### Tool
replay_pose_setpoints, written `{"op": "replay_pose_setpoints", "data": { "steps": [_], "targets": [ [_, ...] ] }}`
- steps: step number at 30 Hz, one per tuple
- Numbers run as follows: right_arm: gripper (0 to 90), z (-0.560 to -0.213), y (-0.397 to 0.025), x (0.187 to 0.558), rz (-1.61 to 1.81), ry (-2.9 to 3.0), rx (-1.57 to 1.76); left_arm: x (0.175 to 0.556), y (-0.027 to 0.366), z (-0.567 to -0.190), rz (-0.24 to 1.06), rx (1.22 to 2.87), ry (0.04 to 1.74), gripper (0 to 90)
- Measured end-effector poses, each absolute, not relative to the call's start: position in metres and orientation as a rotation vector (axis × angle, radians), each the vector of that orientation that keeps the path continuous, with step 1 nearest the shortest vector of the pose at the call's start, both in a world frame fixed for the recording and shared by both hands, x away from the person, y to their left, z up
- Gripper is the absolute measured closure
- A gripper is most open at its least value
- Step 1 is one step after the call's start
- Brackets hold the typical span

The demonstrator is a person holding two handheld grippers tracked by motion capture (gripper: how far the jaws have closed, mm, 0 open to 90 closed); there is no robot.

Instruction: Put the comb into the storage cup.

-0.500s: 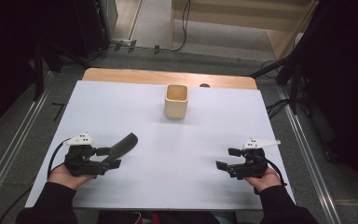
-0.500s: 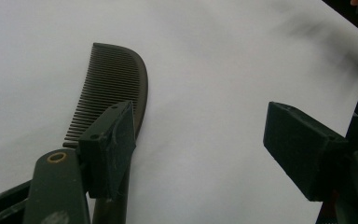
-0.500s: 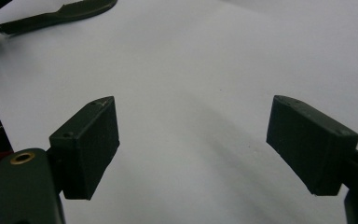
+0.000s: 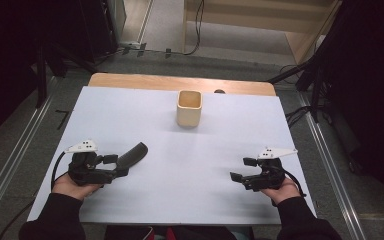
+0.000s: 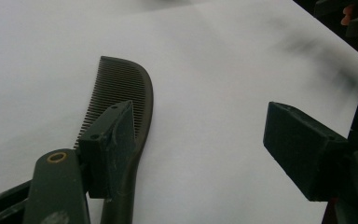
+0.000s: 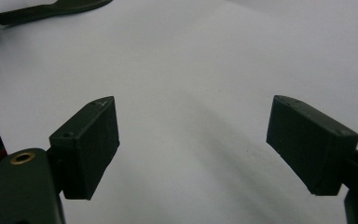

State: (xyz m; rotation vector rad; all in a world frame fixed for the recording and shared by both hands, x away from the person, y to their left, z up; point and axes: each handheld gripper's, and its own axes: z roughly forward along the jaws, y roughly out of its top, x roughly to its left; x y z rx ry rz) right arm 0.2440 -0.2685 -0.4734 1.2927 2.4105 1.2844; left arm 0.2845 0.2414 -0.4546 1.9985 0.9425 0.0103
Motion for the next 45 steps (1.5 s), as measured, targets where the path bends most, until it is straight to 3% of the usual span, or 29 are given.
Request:
{"op": "replay_pose_setpoints", "data": {
  "steps": [45],
  "targets": [
    [15.3,-0.472,-0.27,0.244,1.297,2.434,1.252,0.279,0.257,-0.446,0.136,1.99,0.934,25.5]
  ]
}}
